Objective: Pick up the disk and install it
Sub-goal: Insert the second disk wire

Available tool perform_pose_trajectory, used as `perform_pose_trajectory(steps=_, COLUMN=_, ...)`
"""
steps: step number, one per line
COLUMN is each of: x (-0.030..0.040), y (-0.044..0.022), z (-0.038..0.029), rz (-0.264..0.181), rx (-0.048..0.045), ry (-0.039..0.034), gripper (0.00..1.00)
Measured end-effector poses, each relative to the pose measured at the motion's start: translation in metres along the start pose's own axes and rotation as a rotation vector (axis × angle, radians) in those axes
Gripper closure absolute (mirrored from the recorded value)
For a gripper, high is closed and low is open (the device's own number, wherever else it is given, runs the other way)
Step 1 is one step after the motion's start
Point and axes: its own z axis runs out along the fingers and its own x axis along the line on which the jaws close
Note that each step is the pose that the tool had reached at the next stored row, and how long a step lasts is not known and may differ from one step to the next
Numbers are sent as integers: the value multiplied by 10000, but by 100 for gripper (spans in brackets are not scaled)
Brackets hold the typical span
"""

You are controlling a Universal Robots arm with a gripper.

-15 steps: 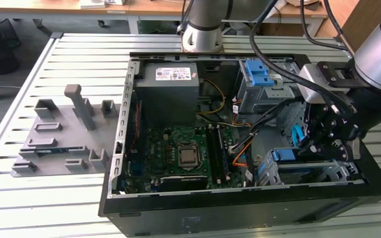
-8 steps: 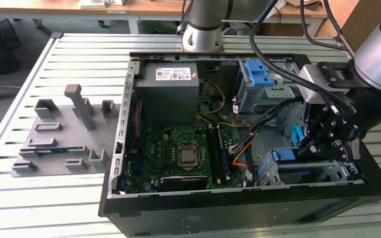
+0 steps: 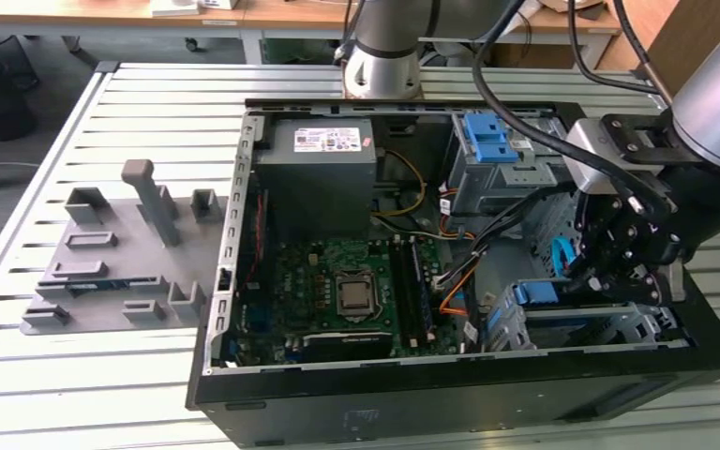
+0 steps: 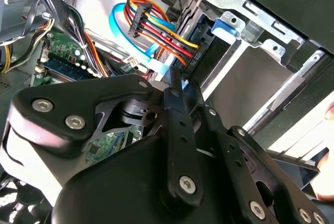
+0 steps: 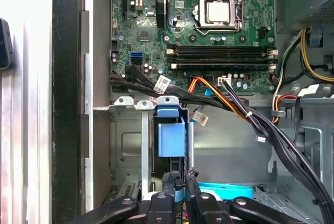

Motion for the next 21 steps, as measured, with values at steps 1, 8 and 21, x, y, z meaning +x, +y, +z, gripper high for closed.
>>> perform_pose_trajectory(steps=1, x=0, y=0, z=-1, rz=0, rx=0, ry=0, gripper=76)
perform_pose_trajectory(steps=8, x=-1, y=1, z=-30, rz=0, rx=0, ry=-3, gripper=76)
perform_pose_trajectory(steps=21, x=-9, y=7, z=-220, rz=0, rx=-1, ry=-5, gripper=89)
